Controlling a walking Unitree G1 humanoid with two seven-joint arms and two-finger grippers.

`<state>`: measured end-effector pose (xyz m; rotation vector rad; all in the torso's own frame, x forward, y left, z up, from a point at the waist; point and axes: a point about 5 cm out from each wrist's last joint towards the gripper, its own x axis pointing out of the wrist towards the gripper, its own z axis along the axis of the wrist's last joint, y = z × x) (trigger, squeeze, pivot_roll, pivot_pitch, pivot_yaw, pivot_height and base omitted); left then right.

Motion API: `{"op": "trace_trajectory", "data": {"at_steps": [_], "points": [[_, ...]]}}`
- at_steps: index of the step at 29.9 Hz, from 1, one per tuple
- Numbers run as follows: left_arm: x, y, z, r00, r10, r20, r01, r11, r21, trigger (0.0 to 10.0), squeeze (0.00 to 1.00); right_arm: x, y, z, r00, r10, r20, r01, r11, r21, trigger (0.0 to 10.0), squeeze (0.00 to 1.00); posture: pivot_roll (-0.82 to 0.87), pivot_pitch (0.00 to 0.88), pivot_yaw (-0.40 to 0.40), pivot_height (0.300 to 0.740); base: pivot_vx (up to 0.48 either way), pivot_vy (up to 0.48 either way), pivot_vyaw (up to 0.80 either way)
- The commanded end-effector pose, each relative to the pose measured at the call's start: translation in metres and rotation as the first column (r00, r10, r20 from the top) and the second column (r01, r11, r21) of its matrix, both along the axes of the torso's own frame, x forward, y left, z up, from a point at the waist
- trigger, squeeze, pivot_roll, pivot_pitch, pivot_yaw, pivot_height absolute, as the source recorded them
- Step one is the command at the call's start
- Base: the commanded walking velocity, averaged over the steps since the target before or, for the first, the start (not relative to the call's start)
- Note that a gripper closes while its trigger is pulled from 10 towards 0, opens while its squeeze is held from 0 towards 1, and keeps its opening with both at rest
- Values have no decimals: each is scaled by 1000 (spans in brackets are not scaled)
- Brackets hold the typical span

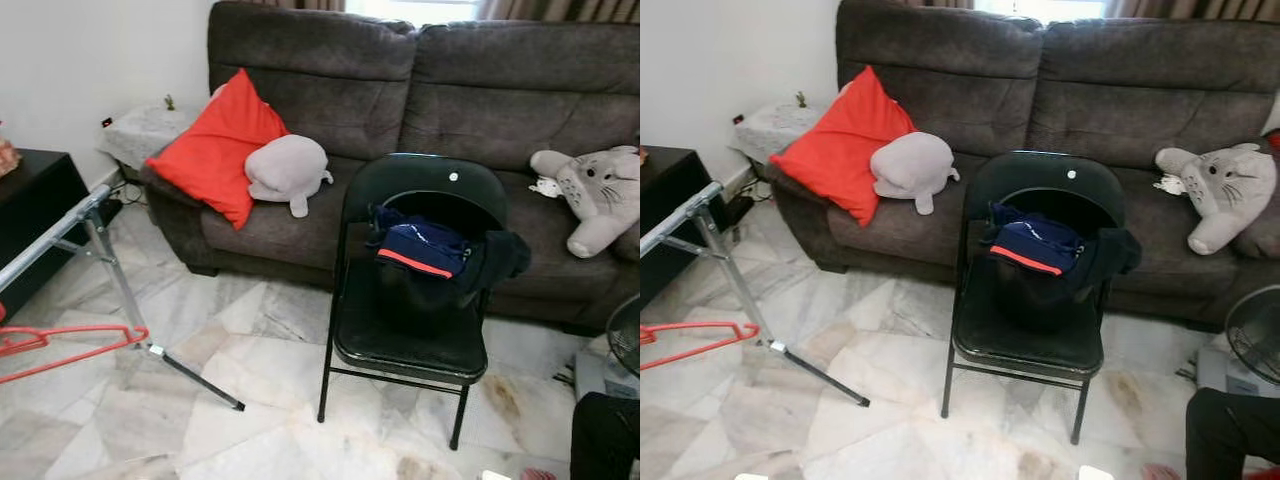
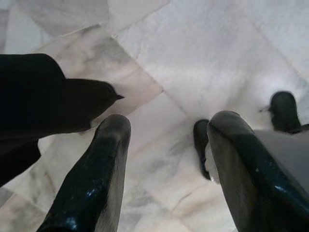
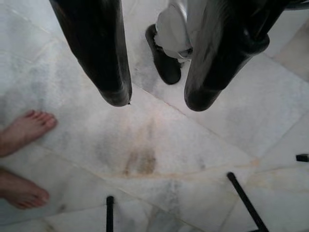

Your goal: Hang hanger

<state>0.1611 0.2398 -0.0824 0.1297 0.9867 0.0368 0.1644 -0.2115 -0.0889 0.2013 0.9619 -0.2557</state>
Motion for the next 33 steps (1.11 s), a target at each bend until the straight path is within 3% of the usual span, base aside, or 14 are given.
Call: {"op": "trace_trajectory", "data": {"at_steps": [1, 11, 23, 29, 33], "points": [[-10, 2, -4, 999, 14, -35, -14, 1000, 1, 10000, 0, 1, 3, 0, 1000, -3, 4, 3, 1000, 8, 10000, 0, 61, 0, 28, 740, 0, 0, 0], [-11, 7, -3, 999, 17, -42, -17, 1000, 5, 10000, 0, 1, 2, 0, 1000, -7, 6, 7, 1000, 7, 10000, 0, 59, 0, 30, 740, 0, 0, 0], [-11, 9, -2, 999, 21, -44, -21, 1000, 7, 10000, 0, -8, -4, -2, 1000, -8, -1, 8, 1000, 7, 10000, 0, 60, 0, 28, 740, 0, 0, -790], [-9, 8, -2, 999, 22, -45, -21, 1000, 6, 10000, 0, -8, -6, -2, 1000, -11, 0, 11, 1000, 7, 10000, 0, 62, 0, 28, 740, 243, 0, -782], [-6, 6, -2, 999, 20, -44, -20, 1000, 5, 10000, 0, -7, -6, -1, 1000, -15, 10, 15, 1000, 6, 10000, 0, 62, 0, 29, 740, 252, 0, 0]]}}
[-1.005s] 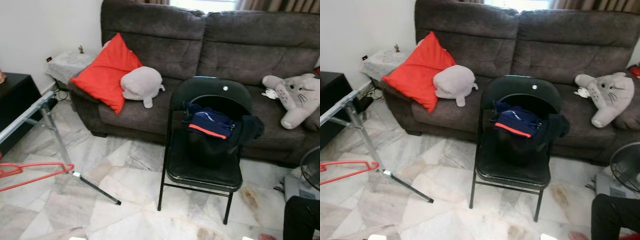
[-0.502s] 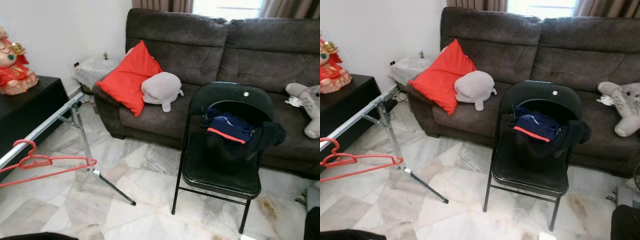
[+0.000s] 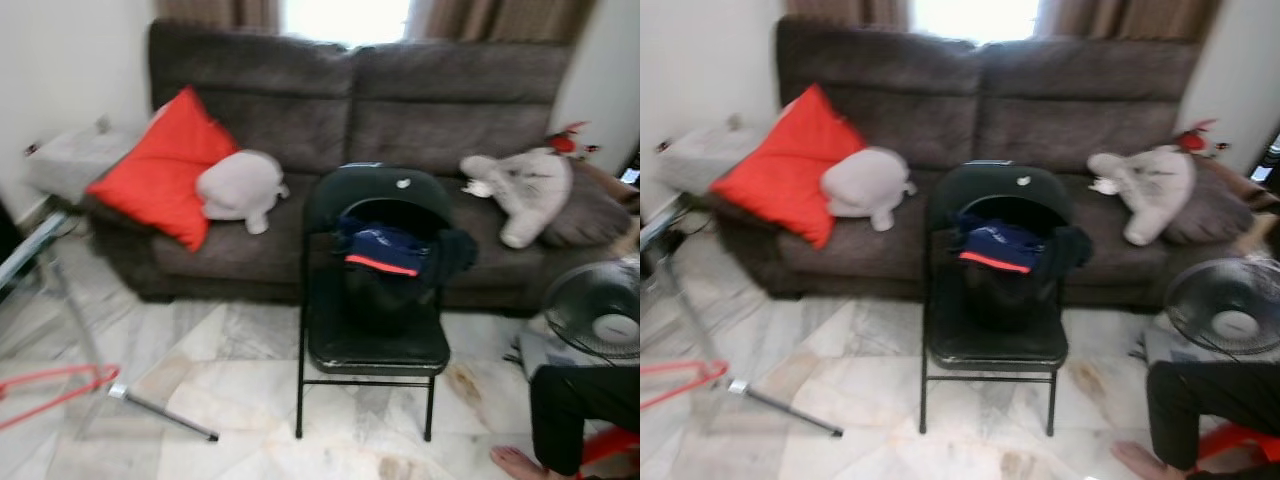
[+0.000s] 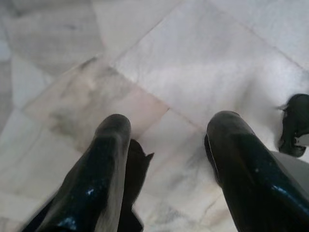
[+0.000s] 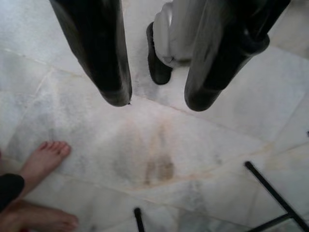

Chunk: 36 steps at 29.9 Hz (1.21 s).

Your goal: Hang hanger

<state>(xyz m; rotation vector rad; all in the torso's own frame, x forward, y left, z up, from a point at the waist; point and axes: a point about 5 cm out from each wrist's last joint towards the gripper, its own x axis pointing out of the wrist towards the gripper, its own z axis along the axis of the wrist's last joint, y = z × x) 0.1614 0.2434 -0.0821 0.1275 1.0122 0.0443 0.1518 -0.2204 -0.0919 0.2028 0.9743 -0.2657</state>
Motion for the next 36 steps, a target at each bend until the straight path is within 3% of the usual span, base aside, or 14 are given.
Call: {"op": "trace_trajectory", "data": {"at_steps": [1, 12, 30, 36], "points": [[-6, 3, -2, 1000, 11, -19, -11, 1000, 3, 10000, 0, 5, 3, 2, 1000, -7, 24, 6, 1000, 7, 10000, 0, 62, 0, 29, 740, 255, 0, 0], [-2, 3, 0, 1000, 8, -15, -8, 1000, 3, 10000, 0, 5, 2, 2, 1000, -14, 27, 14, 1000, 8, 10000, 0, 61, 0, 29, 740, 262, 0, 0], [-9, 7, -2, 1000, 6, -28, -5, 1000, 7, 10000, 0, 5, 1, 2, 999, -18, 33, 18, 1000, 4, 10000, 0, 53, 0, 33, 740, 261, 0, -50], [-12, 4, -4, 999, -10, -40, 10, 1000, 14, 10000, 0, 19, -1, 10, 994, 3, 111, -2, 1000, -10, 10000, 0, 32, 0, 42, 740, 43, 0, 0]]}}
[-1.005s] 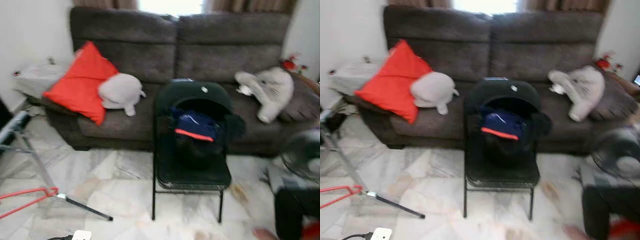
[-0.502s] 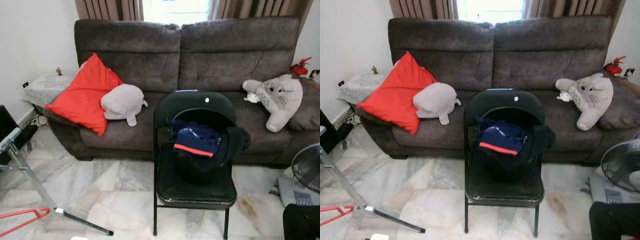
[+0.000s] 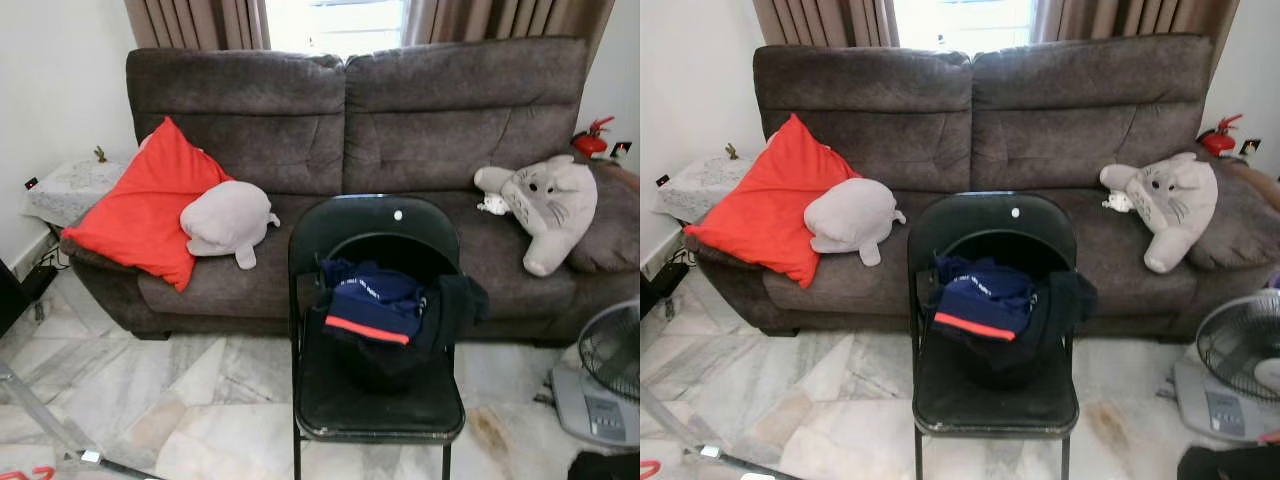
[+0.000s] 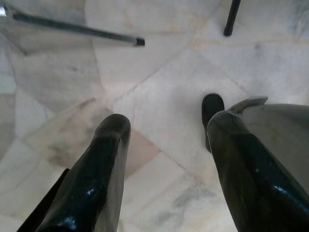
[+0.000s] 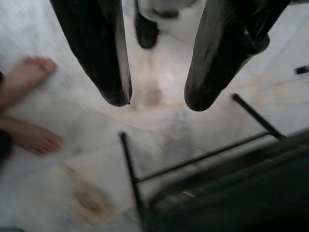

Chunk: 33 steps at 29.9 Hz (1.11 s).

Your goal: Hang hanger

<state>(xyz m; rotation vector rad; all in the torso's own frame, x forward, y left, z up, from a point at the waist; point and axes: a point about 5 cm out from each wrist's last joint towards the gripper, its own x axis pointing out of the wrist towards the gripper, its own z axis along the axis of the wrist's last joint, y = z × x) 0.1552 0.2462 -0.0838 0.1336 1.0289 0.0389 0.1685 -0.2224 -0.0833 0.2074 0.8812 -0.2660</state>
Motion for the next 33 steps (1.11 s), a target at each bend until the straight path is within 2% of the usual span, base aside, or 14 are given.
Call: {"op": "trace_trajectory", "data": {"at_steps": [1, 2, 4, 9, 13, 14, 17, 18, 24, 25, 26, 27, 28, 33], "points": [[-6, 1, -2, 1000, -4, -22, 5, 1000, 12, 10000, 0, 6, 2, 3, 999, 27, 38, -26, 1000, -9, 10000, 0, 31, 0, 42, 740, 0, 0, 0], [-5, -1, -2, 1000, -5, -19, 5, 1000, 10, 10000, 0, 11, 15, 4, 996, 53, 65, -53, 999, -12, 10000, 0, 30, 0, 40, 740, 0, 0, 0], [-4, -2, -3, 1000, -6, -18, 6, 1000, 9, 10000, 0, 17, 23, 6, 992, 76, 96, -74, 997, -17, 10000, 0, 30, 0, 39, 740, 0, 0, 0], [-3, -4, -3, 1000, -6, -14, 6, 1000, 10, 10000, 0, 40, 28, 22, 959, 150, 241, -135, 988, -81, 10000, 0, 24, 0, 34, 740, 0, 0, 0], [-3, -4, -3, 1000, -7, -17, 8, 1000, 14, 10000, 0, 70, 35, 56, 835, 322, 446, -218, 938, -269, 10000, 0, 15, 0, 33, 740, 0, 0, 0], [-3, -3, -2, 1000, -8, -20, 8, 1000, 17, 10000, 0, 79, 40, 72, 764, 384, 519, -227, 912, -342, 10000, 0, 7, 0, 32, 740, 0, 0, 0], [-4, 1, -1, 1000, -7, -22, 7, 1000, 21, 10000, 0, 83, 43, 86, 703, 425, 570, -221, 893, -392, 10000, 0, 9, 0, 29, 740, 0, 0, 0], [-4, 1, -1, 1000, -7, -22, 7, 1000, 21, 10000, 0, 83, 43, 86, 703, 425, 570, -221, 893, -392, 10000, 0, 9, 0, 29, 740, 0, 0, 0], [-2, 10, 2, 1000, 4, -16, -4, 1000, 27, 10000, 0, 83, 53, 96, 621, 517, 589, -297, 851, -434, 10000, 0, 12, 0, 26, 740, 0, 0, 0], [-1, 12, 3, 1000, 7, -14, -6, 1000, 29, 10000, 0, 84, 55, 97, 603, 555, 574, -323, 827, -460, 10000, 306, 8, 0, 28, 740, 0, 0, 0], [0, 12, 3, 1000, 5, -13, -5, 1000, 29, 10000, 0, 88, 54, 98, 608, 565, 557, -327, 818, -473, 10000, 596, 3, 0, 34, 740, 0, 0, 0], [0, 12, 3, 1000, 5, -13, -5, 1000, 29, 10000, 0, 88, 54, 98, 608, 565, 557, -327, 818, -473, 10000, 596, 3, 0, 34, 740, 0, 0, 0], [3, 11, 4, 1000, 1, -10, -1, 1000, 28, 10000, 0, 96, 54, 102, 606, 578, 547, -328, 808, -490, 10000, 1000, 4, 0, 36, 740, 0, 0, 0], [12, -1, 4, 1000, -8, 3, 8, 1000, 18, 10000, 0, 114, 61, 113, 577, 600, 554, -370, 797, -477, 10000, 1000, 13, 0, 38, 740, 0, 0, 0]]}}
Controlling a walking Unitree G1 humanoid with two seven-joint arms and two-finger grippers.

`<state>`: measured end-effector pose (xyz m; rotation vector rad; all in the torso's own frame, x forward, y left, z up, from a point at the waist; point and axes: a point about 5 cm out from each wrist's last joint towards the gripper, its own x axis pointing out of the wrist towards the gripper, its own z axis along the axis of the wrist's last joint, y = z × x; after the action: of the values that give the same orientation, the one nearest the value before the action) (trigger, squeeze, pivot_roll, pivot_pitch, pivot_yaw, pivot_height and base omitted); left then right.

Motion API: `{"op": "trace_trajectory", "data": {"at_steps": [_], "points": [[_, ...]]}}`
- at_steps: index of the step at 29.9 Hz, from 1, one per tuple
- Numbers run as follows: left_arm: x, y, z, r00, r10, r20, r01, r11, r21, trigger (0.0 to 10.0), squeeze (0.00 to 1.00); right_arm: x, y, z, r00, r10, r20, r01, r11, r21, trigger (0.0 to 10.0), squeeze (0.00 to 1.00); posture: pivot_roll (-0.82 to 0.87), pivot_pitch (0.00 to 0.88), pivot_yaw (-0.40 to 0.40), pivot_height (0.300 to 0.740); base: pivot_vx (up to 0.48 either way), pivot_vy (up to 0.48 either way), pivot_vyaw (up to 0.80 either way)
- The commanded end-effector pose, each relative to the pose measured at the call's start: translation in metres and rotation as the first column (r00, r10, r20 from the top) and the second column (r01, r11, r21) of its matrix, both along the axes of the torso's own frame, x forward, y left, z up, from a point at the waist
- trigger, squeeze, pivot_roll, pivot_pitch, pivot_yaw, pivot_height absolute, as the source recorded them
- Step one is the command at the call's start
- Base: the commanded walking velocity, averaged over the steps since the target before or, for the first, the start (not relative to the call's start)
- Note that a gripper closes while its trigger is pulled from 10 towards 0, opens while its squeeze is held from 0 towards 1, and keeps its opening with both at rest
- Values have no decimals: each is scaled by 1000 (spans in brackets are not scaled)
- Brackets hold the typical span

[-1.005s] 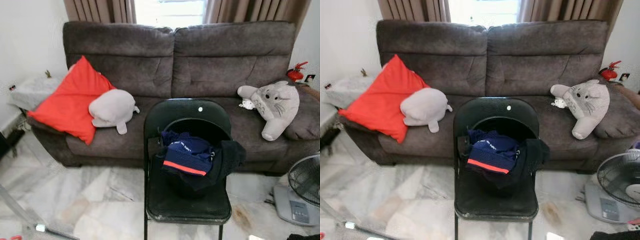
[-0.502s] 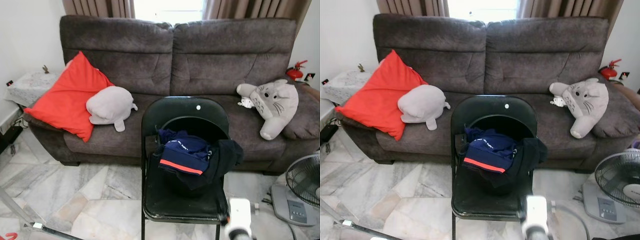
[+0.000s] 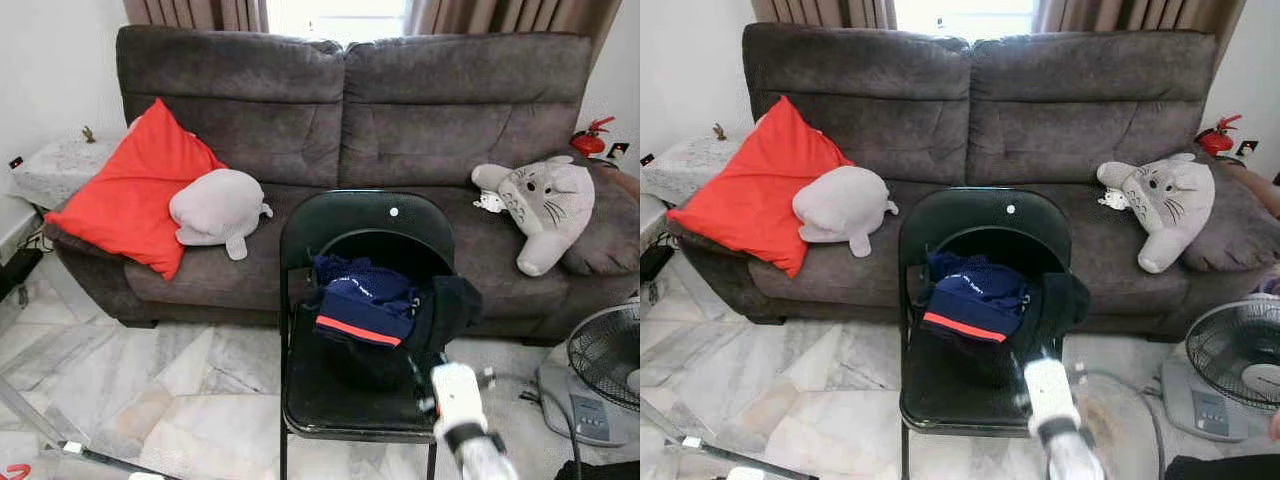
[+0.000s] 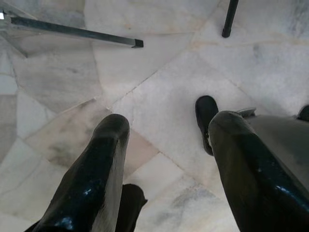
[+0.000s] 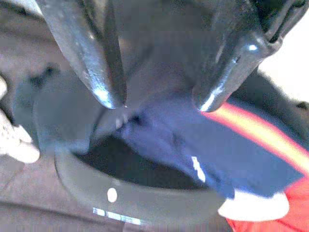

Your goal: Hang hanger

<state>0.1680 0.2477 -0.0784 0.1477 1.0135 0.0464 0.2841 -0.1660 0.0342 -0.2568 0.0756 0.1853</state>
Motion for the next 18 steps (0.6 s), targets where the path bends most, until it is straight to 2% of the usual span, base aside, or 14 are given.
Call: {"op": "trace_trajectory", "data": {"at_steps": [1, 2, 5, 13, 14, 18], "points": [[0, -4, -1, 1000, -8, -10, 8, 1000, 0, 10000, 0, 1, 7, -4, 998, 39, -40, -39, 999, 3, 10000, 863, 12, 0, 38, 740, 0, 0, 0], [2, -9, -2, 1000, -12, -8, 12, 1000, -4, 10000, 0, 5, 13, -2, 995, 84, -53, -84, 996, 3, 10000, 0, 10, 0, 41, 740, 0, 0, 0], [3, -17, -4, 1000, -15, -6, 15, 1000, -12, 10000, 0, 9, 21, 0, 986, 156, -63, -155, 988, 10, 10000, 0, 21, 0, 36, 740, 0, 0, 0], [2, -29, -7, 1000, -16, -8, 16, 1000, -21, 10000, 0, 9, 25, 4, 982, 182, -59, -180, 983, 36, 10000, 0, 29, 0, 33, 740, 0, 0, 0], [1, -32, -8, 1000, -17, -10, 17, 1000, -23, 10000, 0, 7, 25, 3, 980, 188, -63, -185, 982, 40, 10000, 1000, 26, 0, 35, 740, 0, 0, 0], [0, -41, -10, 1000, -28, -11, 27, 999, -32, 10000, 0, 3, 19, -4, 983, 151, -108, -155, 987, -31, 10000, 1000, 24, 0, 35, 740, 0, 0, 0]]}}
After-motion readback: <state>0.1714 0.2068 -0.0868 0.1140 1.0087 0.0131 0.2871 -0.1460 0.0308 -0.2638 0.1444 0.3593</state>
